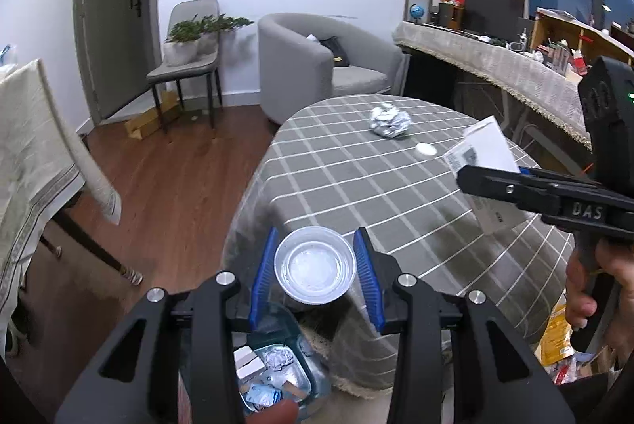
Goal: Collect trash
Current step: 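Drop the white box and clear lid into the teal bin with both grippers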
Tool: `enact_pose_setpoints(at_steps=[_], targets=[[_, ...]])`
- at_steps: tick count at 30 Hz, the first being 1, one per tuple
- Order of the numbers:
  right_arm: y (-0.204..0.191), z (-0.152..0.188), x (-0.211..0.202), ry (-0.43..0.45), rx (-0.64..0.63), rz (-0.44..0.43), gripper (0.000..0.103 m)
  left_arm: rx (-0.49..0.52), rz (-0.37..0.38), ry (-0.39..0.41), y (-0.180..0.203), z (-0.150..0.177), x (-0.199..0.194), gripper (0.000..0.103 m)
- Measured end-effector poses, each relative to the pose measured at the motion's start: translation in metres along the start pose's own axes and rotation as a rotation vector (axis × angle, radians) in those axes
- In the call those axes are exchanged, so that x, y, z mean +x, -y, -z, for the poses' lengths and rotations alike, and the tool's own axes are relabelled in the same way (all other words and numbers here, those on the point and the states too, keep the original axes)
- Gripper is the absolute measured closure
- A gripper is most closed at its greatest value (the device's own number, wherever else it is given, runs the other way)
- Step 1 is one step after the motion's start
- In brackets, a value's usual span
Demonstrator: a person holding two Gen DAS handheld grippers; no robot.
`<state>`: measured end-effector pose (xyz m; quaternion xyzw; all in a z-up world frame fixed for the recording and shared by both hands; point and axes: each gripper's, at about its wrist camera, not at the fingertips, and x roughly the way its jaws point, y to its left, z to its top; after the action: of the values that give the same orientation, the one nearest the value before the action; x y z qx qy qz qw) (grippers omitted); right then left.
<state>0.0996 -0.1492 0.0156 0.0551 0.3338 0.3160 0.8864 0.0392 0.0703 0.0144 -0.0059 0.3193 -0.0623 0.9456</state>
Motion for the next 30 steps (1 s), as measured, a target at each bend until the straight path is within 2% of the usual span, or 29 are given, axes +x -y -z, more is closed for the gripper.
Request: enact_pose_setpoints(at_steps=[8, 14, 28, 29, 30], targets=[[-0.027, 0.003, 0.004, 0.008, -0.013, -0.039, 0.044, -0.036, -0.04, -0.036, -0.033, 0.02, 0.0, 0.061], [-0.05, 0.002, 0.023, -0.014, -0.035, -0.062, 0.044, -0.063, -0.058, -0.088, -0.057, 0.034, 0.005, 0.061], [-0.119, 0.005, 0.071, -0.075, -0.123, -0.126, 0.044, -0.096, -0.047, -0.323, -0.104, 0.078, 0.032, 0.06], [-0.124, 0.006, 0.076, -0.082, -0.129, -0.129, 0.044, -0.094, -0.052, -0.341, -0.106, 0.081, 0.033, 0.06], [-0.126, 0.007, 0.079, -0.088, -0.132, -0.13, 0.044, -0.098, -0.049, -0.362, -0.109, 0.084, 0.035, 0.055]])
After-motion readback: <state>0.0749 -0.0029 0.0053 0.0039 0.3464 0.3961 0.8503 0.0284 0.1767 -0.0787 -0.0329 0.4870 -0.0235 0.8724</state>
